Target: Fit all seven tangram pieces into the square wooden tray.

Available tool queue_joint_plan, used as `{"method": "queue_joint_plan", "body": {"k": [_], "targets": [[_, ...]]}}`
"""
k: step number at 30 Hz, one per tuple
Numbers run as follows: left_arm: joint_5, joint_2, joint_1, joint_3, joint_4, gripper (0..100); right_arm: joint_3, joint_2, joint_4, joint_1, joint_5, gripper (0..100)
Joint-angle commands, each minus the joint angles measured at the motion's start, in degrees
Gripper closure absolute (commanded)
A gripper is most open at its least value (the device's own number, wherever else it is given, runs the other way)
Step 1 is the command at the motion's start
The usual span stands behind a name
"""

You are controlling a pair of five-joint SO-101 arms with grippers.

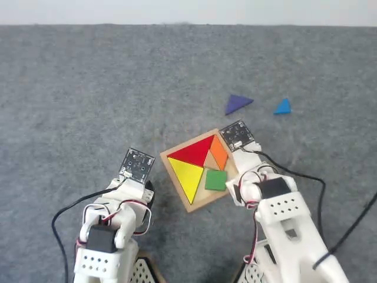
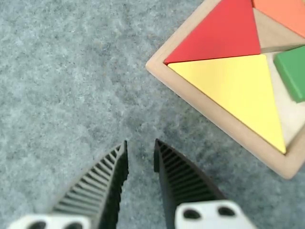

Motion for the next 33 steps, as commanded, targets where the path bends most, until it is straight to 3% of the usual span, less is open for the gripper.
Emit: {"method": "queue_joint_plan", "body": {"k": [1, 11, 23, 33], "targets": [[0.35, -0.09, 0.09, -0.40, 0.26, 91, -0.70, 3.82, -3.30, 0.57, 0.88, 99.1], [0.35, -0.09, 0.09, -0.40, 0.26, 91, -8.62, 15.34, -4.35, -6.99, 0.44, 99.1], [0.35, -0.09, 0.09, -0.40, 0.26, 91, -17.93, 27.65, -4.79, -8.04, 0.26, 99.1], [0.35, -0.09, 0.09, -0.40, 0.26, 91, -24.79, 15.34, 1.71, -5.85, -3.16, 99.0]]}}
